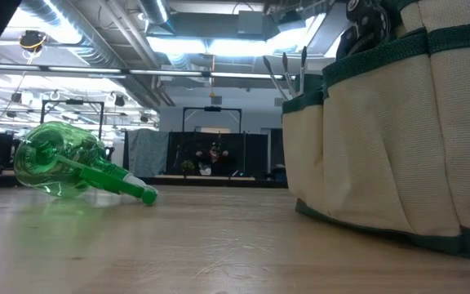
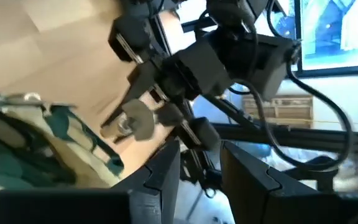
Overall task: Pick & Place Garden tools in Gardening bag
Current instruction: Put the hand trowel into the side pocket of the white bag
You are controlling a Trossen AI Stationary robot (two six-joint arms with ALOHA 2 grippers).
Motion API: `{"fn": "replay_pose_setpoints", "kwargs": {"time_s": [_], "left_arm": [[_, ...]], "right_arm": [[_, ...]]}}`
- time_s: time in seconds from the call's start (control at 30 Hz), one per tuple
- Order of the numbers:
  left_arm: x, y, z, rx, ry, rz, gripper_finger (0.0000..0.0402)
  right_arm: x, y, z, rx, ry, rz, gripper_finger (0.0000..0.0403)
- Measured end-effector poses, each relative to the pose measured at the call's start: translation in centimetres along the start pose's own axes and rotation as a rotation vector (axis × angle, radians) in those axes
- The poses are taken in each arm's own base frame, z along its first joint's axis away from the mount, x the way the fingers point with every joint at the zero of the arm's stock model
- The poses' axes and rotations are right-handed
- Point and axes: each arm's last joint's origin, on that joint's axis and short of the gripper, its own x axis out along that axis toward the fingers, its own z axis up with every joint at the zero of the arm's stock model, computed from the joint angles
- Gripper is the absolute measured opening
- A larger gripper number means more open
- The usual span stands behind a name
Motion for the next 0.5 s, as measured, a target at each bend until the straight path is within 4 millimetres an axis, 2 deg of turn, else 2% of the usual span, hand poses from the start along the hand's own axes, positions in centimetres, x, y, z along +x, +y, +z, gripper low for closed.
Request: {"fn": "replay_pose_setpoints", "kwargs": {"time_s": [0.3,0.5], "left_arm": [[-0.3,1.9,0.7,-0.083,0.128,0.161,0.0109],[-0.4,2.0,1.3,-0.044,0.11,0.159,0.0109]], "right_arm": [[0.8,0.0,-0.6,-0.007,0.03,0.005,0.0064],[1.0,0.0,-0.4,-0.009,0.006,0.007,0.0064]]}}
